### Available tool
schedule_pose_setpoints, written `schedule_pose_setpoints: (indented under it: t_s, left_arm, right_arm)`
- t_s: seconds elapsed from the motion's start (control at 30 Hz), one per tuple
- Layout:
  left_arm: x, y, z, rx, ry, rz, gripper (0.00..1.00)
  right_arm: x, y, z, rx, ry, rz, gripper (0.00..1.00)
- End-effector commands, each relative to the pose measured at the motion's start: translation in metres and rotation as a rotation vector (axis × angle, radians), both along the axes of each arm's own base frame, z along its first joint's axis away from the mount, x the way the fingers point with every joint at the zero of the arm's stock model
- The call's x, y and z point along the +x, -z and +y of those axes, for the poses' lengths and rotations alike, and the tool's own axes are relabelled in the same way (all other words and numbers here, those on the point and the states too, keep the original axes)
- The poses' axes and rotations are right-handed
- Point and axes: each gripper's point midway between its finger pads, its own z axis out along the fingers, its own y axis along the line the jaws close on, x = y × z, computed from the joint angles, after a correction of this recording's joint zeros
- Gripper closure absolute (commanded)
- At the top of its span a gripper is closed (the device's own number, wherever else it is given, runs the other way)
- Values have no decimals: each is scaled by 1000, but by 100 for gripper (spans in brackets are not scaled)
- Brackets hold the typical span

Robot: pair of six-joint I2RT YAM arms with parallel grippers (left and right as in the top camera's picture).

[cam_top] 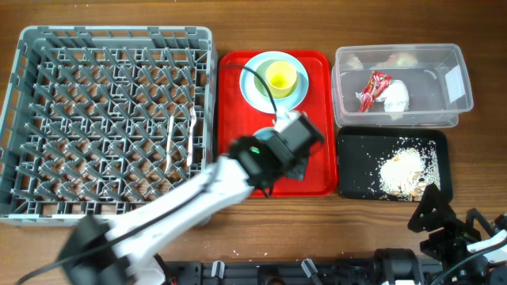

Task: Sort waste into correct bins and load items into the dishwasher rack
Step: 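Carry the light-blue bowl with the left gripper and set it in the rack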

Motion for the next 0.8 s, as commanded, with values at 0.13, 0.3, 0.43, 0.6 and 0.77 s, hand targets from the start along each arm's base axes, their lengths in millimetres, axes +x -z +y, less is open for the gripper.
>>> schedule_pose_setpoints:
  t_s: [0.13, 0.3, 0.43, 0.6, 0.77]
  left_arm:
    - [-37, -182, 111, -620, 160, 152, 96]
    - [-41, -139, 162, -720, 114, 386, 96]
    - [-20, -95, 178, -767, 24, 518, 96]
    - [5, -58, 206, -788, -74, 569, 96]
    - [9, -24, 221, -781, -133, 651, 96]
  right_arm:
    - [-1, 0, -2, 3, 16, -5, 0]
    - [-1, 0, -2, 3, 16, -5, 0]
    - [-1, 0, -2, 3, 16, -4, 0]
    - [-1, 0, -2, 3, 16, -4, 0]
    - [-1, 0, -2, 3, 16, -4, 0]
